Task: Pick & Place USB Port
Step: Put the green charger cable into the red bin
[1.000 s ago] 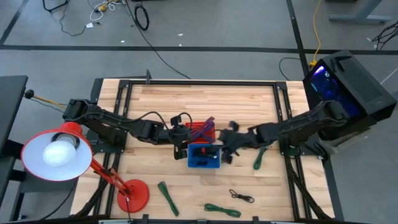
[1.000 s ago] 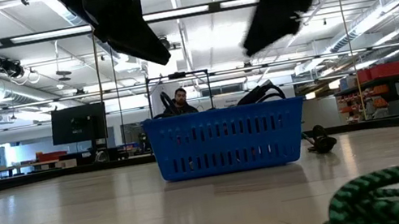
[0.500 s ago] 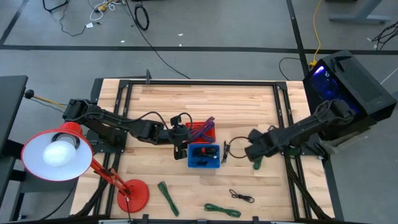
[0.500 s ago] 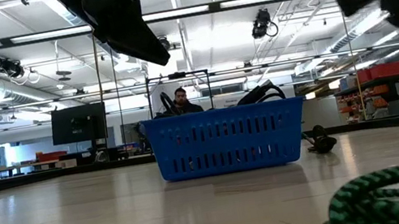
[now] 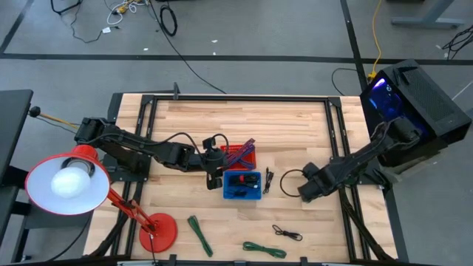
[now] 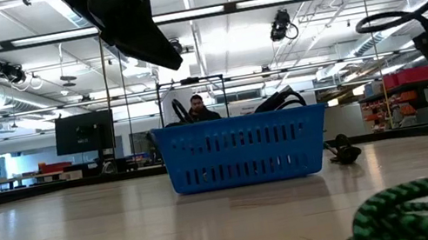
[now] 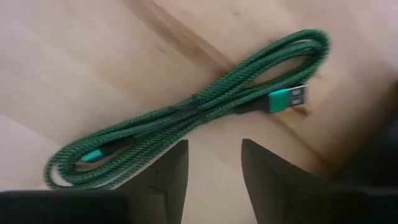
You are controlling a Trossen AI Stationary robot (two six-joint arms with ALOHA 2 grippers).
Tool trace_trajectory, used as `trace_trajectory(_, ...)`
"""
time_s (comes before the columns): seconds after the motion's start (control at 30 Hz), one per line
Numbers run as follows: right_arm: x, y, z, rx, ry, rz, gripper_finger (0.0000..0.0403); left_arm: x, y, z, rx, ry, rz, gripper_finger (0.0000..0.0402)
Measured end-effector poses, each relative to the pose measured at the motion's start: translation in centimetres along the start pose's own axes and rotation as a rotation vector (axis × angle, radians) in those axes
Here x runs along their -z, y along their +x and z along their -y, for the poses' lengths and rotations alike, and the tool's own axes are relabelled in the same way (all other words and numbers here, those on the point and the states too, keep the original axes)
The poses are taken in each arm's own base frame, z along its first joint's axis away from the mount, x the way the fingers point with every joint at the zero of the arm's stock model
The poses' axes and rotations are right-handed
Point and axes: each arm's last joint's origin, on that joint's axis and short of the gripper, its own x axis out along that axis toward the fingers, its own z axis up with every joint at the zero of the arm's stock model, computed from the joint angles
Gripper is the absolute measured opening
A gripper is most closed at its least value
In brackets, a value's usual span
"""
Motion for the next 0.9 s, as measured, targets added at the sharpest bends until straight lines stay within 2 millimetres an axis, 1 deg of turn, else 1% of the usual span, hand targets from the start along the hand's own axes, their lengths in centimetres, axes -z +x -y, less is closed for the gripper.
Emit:
trace_trajectory(0.23,0.2,0.8,-0.6,-0.088,0.028,0.007,0.0163,0.0,0.0,0.0,0.0,0.0,0.0,0.0179)
trace_trajectory(0.53,0.4,0.8,0.1,-0.028,0.041,-0.031,0.0169,0.0,0.0,0.0,0.0,0.015,0.001,0.0179)
trace_trajectory(0.73,0.1,0.7,-0.6,-0.097,0.078,0.033,0.0169,0.0,0.0,0.0,0.0,0.015,0.002,0.0179)
trace_trajectory(0.9,-0.3,0.6,-1.5,-0.19,0.09,0.152,0.0169,0.0,0.0,0.0,0.0,0.015,0.002,0.0179)
